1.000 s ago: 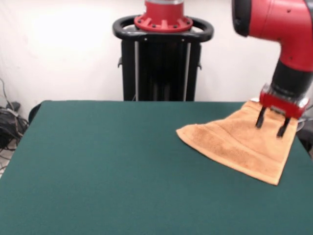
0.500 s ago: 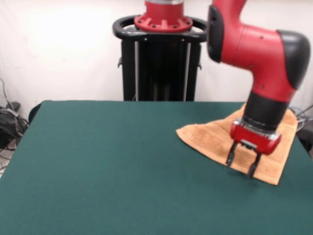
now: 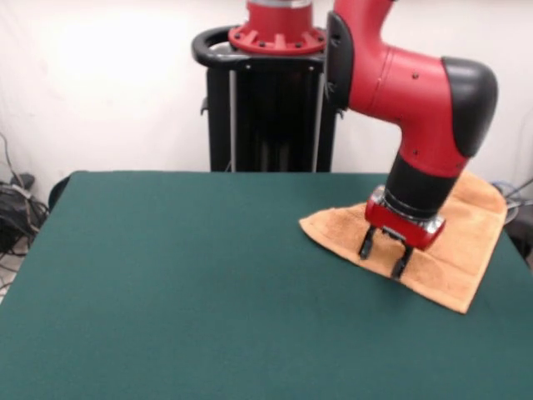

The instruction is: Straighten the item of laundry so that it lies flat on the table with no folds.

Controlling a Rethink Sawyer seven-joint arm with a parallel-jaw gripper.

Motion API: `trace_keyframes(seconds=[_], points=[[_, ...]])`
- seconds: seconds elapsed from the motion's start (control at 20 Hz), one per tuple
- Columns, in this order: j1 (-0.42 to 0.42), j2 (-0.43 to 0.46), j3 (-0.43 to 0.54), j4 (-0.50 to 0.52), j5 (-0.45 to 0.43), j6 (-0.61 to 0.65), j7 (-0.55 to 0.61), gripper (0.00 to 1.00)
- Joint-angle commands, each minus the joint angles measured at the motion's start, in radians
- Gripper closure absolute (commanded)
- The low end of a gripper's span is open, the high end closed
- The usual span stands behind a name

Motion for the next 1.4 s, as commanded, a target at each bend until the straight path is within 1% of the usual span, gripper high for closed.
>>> trace_keyframes(seconds=[0.05, 0.2, 0.4, 0.6, 0.7, 0.8, 0.95, 1.1, 1.2, 1.25, 1.4], points=[[-0.027, -0.061, 0.134, 0.008, -0.028, 0.102, 0.089, 0.00], [-0.041, -0.059, 0.169, -0.002, -0.018, 0.095, 0.093, 0.00], [-0.081, -0.045, 0.227, -0.020, -0.011, 0.049, 0.078, 0.00], [-0.120, 0.008, 0.293, -0.051, -0.018, 0.041, 0.049, 0.00], [-0.123, 0.020, 0.300, -0.062, -0.028, 0.078, 0.038, 0.00], [-0.121, 0.013, 0.304, -0.051, -0.032, 0.108, 0.045, 0.00], [-0.112, -0.003, 0.318, -0.017, -0.034, 0.104, 0.065, 0.00], [-0.105, 0.018, 0.322, -0.009, -0.041, 0.054, 0.075, 0.00], [-0.121, 0.038, 0.334, -0.013, -0.070, 0.004, 0.042, 0.00], [-0.138, 0.041, 0.348, -0.009, -0.089, -0.016, 0.028, 1.00], [-0.124, 0.042, 0.298, -0.029, -0.109, 0.014, 0.020, 1.00]])
